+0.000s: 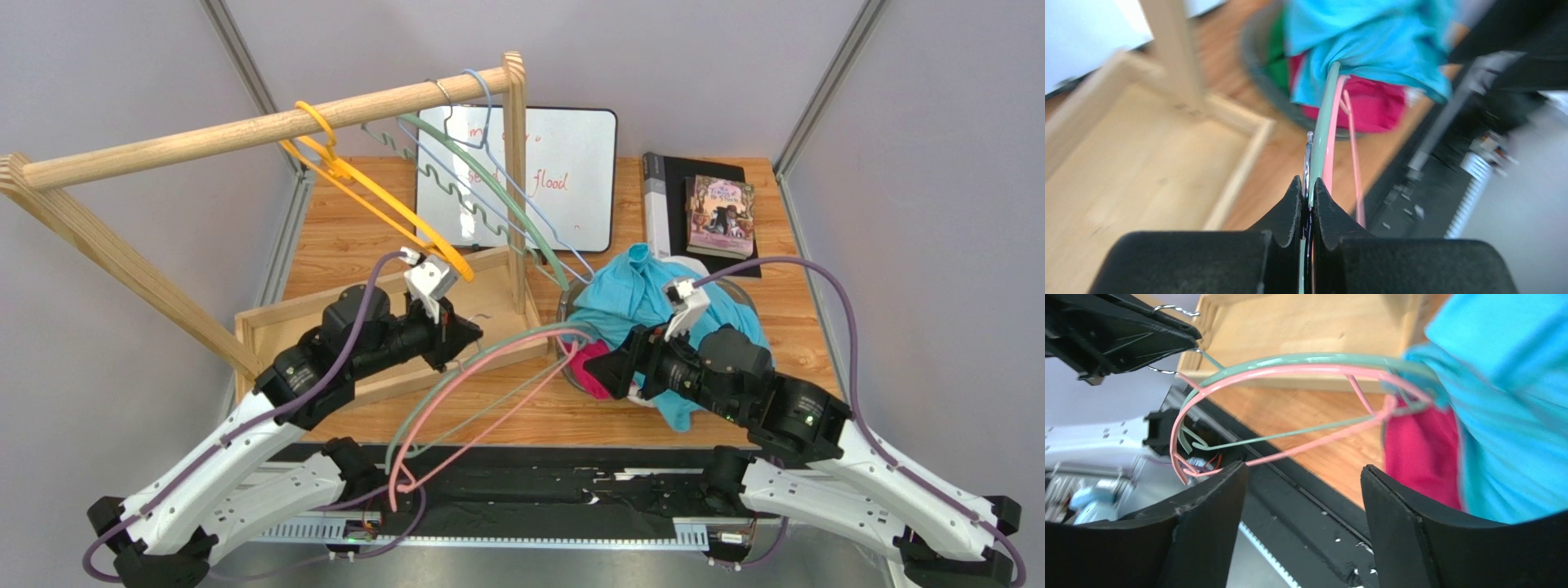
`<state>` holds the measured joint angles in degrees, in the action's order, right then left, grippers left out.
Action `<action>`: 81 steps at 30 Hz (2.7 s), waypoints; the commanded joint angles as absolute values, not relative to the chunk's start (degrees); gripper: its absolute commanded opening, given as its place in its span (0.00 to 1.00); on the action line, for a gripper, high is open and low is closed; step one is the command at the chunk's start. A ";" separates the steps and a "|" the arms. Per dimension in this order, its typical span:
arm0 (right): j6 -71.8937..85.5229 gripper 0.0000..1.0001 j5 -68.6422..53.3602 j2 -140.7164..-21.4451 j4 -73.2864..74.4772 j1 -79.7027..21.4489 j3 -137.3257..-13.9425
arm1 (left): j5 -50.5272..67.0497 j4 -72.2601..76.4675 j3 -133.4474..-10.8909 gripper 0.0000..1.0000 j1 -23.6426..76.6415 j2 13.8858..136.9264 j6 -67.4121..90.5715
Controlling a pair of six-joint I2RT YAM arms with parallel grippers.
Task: Remove the t-shirt from the hanger
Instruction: Pass the hanger from the right arm to the left, then pass the hanger from the left arm to the right
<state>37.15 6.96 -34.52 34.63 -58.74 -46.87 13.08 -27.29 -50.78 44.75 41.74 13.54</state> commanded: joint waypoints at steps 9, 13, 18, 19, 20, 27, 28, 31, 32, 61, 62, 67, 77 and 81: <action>33.84 0.87 2.75 -35.77 25.25 -61.34 -49.14 | -18.47 -25.22 -60.38 0.00 43.15 47.29 21.18; 33.67 0.88 3.06 -37.61 22.75 -62.40 -47.90 | -9.42 -25.83 -60.20 0.00 43.15 43.34 19.69; 35.07 0.70 11.71 -38.14 23.48 -62.40 -45.97 | -10.88 -32.94 -60.91 0.00 43.15 37.63 25.91; 34.72 0.71 8.73 -38.32 18.68 -62.40 -45.10 | -11.86 -35.40 -61.00 0.00 43.15 36.83 27.15; 34.37 0.75 1.39 -38.76 15.94 -62.66 -42.91 | -12.65 -36.29 -60.74 0.00 43.15 35.26 29.68; 24.72 0.91 6.74 -48.76 5.46 -77.41 -45.96 | -20.90 -45.42 -61.26 0.00 43.15 32.61 44.80; 24.00 0.92 8.25 -50.17 2.23 -79.00 -46.31 | -21.96 -46.22 -61.26 0.00 43.15 32.35 46.74; 22.94 0.93 11.42 -56.23 -5.68 -82.35 -46.58 | -25.92 -47.81 -60.73 0.00 43.24 31.20 52.55; 22.94 0.93 12.47 -58.16 -6.67 -83.31 -47.19 | -26.80 -48.25 -60.73 0.00 43.16 30.59 54.65; 23.98 0.00 16.09 -82.36 -8.78 -88.33 -55.74 | -30.32 -45.00 -57.05 0.01 43.15 32.34 61.09; 24.86 0.00 15.82 -81.40 -9.83 -88.33 -54.42 | -29.63 -45.35 -56.87 0.08 43.15 32.17 61.00; 31.27 0.00 10.91 -76.56 -17.31 -86.49 -47.83 | -25.41 -45.88 -54.94 0.98 43.15 28.31 59.68; 37.87 0.00 7.03 -74.44 -20.03 -81.92 -42.55 | -26.36 -56.68 -56.59 0.99 43.15 22.50 63.45; 39.90 0.00 7.47 -72.86 -20.39 -80.42 -40.35 | -26.28 -59.67 -56.69 0.99 43.15 17.33 64.51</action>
<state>36.58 7.14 -76.01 -14.00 -81.62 -41.43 -25.78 -54.63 -54.30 43.18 21.63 62.52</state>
